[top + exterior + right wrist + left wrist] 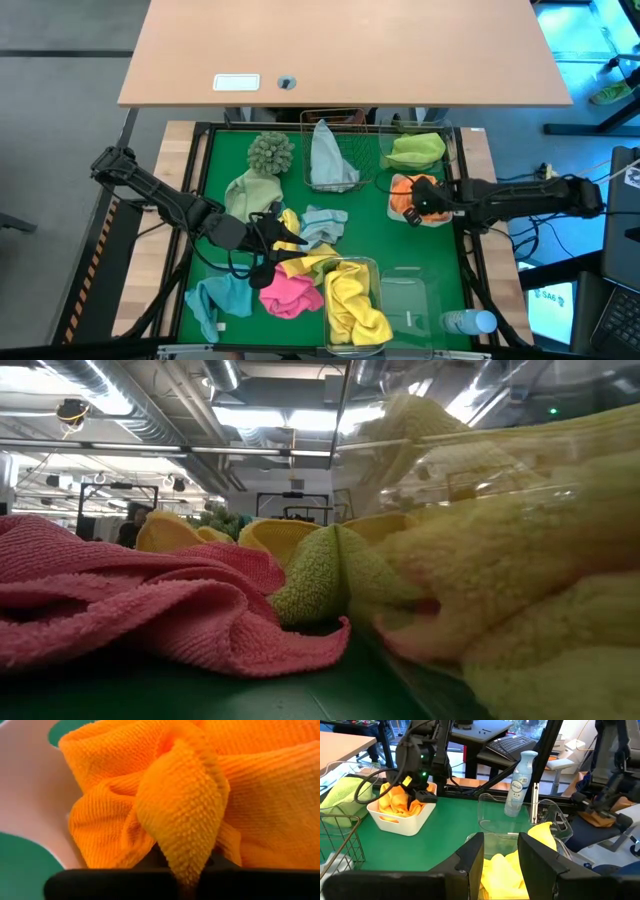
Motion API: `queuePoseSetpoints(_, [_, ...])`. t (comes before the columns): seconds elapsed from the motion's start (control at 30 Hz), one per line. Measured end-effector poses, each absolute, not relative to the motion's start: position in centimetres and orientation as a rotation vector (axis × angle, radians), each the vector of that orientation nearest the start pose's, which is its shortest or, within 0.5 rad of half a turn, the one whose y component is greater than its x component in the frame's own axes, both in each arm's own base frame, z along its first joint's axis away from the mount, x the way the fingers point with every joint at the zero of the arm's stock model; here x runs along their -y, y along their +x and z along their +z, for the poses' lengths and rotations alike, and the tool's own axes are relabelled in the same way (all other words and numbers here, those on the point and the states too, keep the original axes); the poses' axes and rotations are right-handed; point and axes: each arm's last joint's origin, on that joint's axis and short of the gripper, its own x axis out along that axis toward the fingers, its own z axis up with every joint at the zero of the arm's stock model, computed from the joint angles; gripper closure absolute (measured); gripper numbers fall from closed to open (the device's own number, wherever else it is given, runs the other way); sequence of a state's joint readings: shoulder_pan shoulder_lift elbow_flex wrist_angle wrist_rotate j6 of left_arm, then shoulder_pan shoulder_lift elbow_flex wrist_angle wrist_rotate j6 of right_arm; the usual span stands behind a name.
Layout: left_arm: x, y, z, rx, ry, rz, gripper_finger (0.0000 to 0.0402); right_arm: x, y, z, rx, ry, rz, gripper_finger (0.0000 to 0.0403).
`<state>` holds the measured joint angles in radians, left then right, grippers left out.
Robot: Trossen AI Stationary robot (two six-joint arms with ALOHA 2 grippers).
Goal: Sort microfiber towel by color & place in baskets
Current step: Put the orange microfiber towel into the white bin
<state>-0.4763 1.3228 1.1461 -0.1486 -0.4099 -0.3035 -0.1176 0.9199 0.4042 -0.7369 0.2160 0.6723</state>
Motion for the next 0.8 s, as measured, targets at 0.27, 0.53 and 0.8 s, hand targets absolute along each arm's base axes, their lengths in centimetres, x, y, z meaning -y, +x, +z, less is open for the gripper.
queuePoseSetpoints(0.27, [12.6,26.9,34.5,-0.301,-0.162,-0.021,0.0288,2.5,13.5,15.5,-1.042,0.531,-0.707,0.0382])
queuePoseSetpoints(0.53, [12.6,26.9,34.5,-0.301,-0.162,-0.021,0.0288,2.6,13.8,15.6,-1.013,0.516,-0.686,0.032])
queuePoseSetpoints(0.8, [12.6,26.9,34.5,-0.301,-0.162,-0.021,0.0288,2.5,14.1,17.2,-1.072,0.5,-0.612,0.0255])
